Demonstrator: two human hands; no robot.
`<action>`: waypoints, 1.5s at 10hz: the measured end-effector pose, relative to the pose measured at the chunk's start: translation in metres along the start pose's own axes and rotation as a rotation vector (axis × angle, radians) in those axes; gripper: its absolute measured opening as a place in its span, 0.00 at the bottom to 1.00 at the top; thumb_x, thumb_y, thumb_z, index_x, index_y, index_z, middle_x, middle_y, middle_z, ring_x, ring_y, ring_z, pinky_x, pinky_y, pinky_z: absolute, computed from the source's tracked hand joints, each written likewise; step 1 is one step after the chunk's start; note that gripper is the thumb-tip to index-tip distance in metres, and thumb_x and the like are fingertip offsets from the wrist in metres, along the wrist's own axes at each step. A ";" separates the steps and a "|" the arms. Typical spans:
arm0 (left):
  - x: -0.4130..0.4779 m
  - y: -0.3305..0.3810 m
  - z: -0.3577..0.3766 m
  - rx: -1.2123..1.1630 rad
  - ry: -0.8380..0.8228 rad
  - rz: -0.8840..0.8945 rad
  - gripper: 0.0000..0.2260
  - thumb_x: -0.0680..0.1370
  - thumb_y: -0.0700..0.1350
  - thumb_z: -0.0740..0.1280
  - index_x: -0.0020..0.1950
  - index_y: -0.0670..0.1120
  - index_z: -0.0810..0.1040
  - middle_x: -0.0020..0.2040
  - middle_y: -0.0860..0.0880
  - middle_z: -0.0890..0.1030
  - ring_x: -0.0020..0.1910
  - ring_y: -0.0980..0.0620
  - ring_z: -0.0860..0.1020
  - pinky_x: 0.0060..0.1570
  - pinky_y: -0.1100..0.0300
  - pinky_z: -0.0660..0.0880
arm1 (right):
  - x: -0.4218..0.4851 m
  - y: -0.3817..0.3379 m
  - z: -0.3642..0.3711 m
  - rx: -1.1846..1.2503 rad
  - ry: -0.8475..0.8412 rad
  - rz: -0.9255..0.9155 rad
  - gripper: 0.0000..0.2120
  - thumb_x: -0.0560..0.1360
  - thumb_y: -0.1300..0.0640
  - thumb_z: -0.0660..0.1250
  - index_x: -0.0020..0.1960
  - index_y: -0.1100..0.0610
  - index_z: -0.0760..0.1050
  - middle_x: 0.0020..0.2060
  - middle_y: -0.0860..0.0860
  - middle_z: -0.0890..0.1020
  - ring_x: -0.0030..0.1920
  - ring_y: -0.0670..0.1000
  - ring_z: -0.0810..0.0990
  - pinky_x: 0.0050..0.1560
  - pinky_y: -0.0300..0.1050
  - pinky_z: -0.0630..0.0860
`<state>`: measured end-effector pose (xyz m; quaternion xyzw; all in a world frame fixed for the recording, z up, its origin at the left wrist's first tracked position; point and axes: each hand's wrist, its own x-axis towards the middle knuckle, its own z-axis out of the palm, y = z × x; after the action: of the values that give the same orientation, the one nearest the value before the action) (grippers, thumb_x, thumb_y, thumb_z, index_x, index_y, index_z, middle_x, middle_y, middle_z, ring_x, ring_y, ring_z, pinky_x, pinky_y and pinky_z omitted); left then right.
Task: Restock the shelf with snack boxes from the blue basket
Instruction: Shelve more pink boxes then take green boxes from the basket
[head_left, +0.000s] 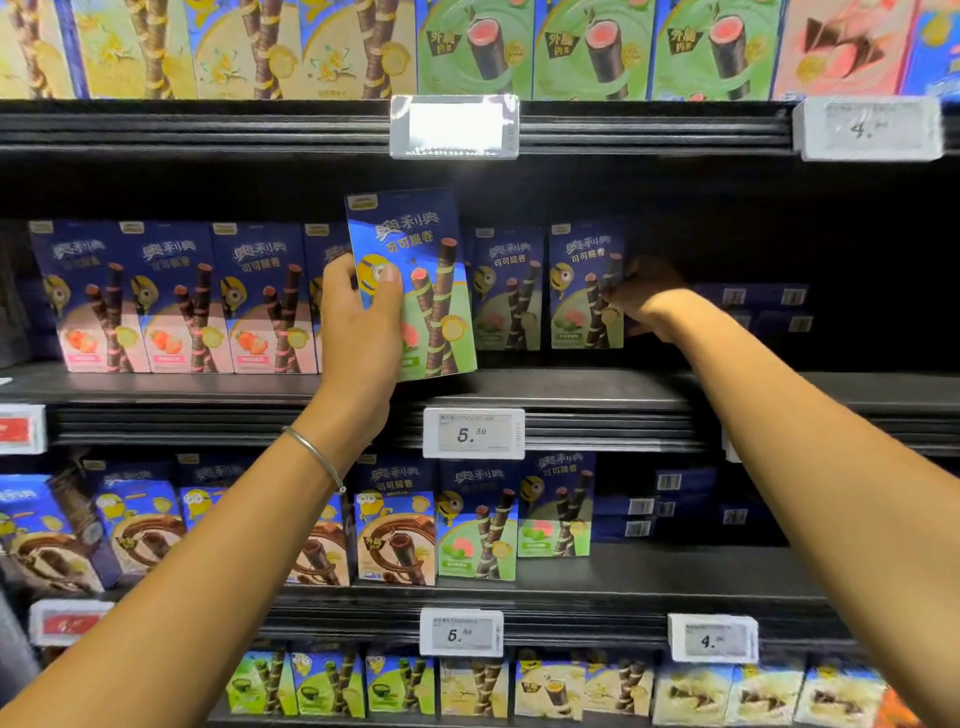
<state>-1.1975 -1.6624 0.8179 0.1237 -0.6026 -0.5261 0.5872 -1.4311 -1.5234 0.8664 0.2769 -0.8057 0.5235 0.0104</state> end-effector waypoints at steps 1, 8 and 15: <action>-0.002 0.000 -0.002 0.011 0.013 0.008 0.07 0.88 0.45 0.61 0.66 0.47 0.71 0.61 0.50 0.80 0.50 0.63 0.84 0.42 0.69 0.80 | 0.009 0.007 0.002 -0.015 -0.007 -0.012 0.17 0.80 0.64 0.66 0.67 0.67 0.74 0.65 0.64 0.77 0.64 0.64 0.77 0.56 0.54 0.77; 0.002 -0.003 -0.003 0.034 0.053 -0.080 0.12 0.88 0.45 0.61 0.70 0.43 0.71 0.61 0.49 0.81 0.48 0.60 0.84 0.37 0.70 0.78 | 0.030 0.023 0.003 -0.131 -0.056 -0.122 0.17 0.80 0.61 0.66 0.68 0.65 0.74 0.65 0.63 0.77 0.65 0.63 0.77 0.65 0.58 0.76; 0.000 0.016 0.003 0.078 -0.030 -0.079 0.04 0.88 0.48 0.61 0.57 0.48 0.72 0.61 0.46 0.82 0.55 0.49 0.86 0.42 0.60 0.83 | -0.001 -0.015 0.010 0.069 0.006 -0.312 0.15 0.77 0.51 0.69 0.59 0.58 0.81 0.58 0.58 0.83 0.59 0.58 0.81 0.62 0.58 0.78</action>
<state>-1.1928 -1.6543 0.8310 0.1623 -0.6259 -0.5267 0.5518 -1.4206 -1.5360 0.8746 0.3975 -0.7345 0.5435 0.0845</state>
